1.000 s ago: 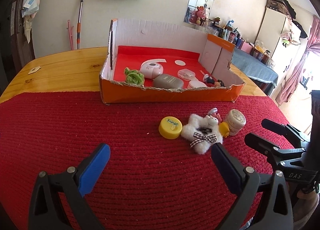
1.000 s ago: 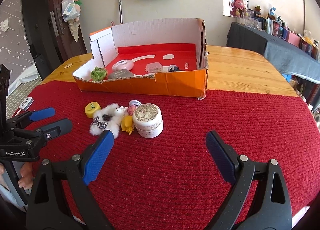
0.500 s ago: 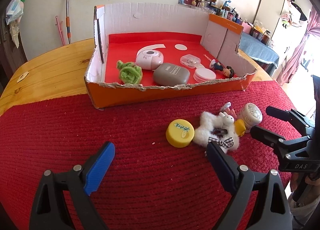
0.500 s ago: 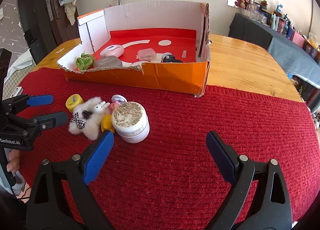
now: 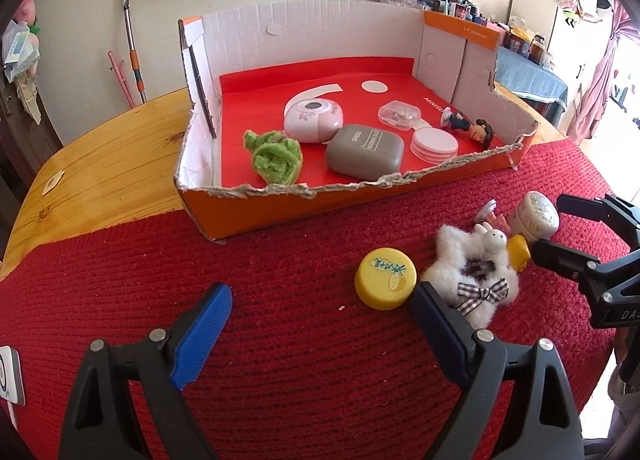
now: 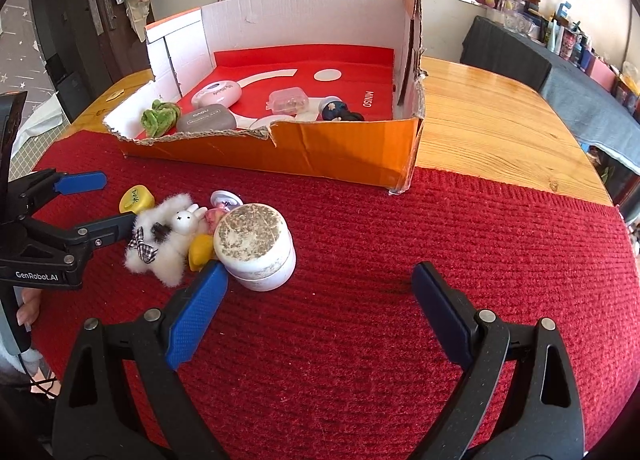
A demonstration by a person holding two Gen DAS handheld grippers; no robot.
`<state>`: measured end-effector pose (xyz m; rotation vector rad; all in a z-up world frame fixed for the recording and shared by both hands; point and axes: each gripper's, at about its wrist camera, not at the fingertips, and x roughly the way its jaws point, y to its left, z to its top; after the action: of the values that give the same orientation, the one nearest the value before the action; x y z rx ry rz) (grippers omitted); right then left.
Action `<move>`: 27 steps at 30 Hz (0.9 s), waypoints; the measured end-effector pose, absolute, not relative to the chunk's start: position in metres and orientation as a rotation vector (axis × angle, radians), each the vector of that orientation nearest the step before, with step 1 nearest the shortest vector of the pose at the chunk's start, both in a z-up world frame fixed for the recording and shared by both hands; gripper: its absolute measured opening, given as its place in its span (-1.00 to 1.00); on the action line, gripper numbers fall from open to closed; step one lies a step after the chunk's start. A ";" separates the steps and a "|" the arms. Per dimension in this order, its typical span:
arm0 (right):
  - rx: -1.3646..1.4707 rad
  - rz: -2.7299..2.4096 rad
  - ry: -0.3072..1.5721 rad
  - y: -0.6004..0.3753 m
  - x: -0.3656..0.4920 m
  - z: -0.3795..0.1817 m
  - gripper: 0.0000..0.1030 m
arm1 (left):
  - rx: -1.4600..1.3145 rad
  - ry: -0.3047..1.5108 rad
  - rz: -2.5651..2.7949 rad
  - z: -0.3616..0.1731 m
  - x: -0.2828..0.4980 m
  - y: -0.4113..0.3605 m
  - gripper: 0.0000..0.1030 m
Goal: Organize objects
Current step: 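Move both open tools toward the yellow lid and white jar, then grasp the yellow round lid with the left tool while the right tool grasps the white jar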
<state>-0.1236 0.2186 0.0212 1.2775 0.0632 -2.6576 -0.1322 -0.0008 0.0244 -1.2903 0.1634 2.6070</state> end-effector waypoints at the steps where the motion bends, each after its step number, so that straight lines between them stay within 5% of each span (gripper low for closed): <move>1: 1.280 -2.656 0.061 0.220 -0.124 0.021 0.83 | -1.290 0.163 2.605 0.024 -0.133 -0.001 0.81; 18: 1.303 -2.621 0.147 0.206 -0.135 0.021 0.65 | -1.228 0.175 2.556 0.026 -0.134 0.011 0.30; 23: 1.264 -2.594 0.182 0.198 -0.132 0.023 0.22 | -1.205 0.154 2.537 0.027 -0.130 0.012 0.11; 27: 1.222 -2.562 0.176 0.194 -0.128 0.025 -0.27 | -1.187 0.124 2.503 0.028 -0.127 0.014 -0.39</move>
<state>-0.1277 0.1937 0.0247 1.2224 0.1760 -2.5621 -0.1268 0.0137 0.0284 -1.1867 0.1245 2.5032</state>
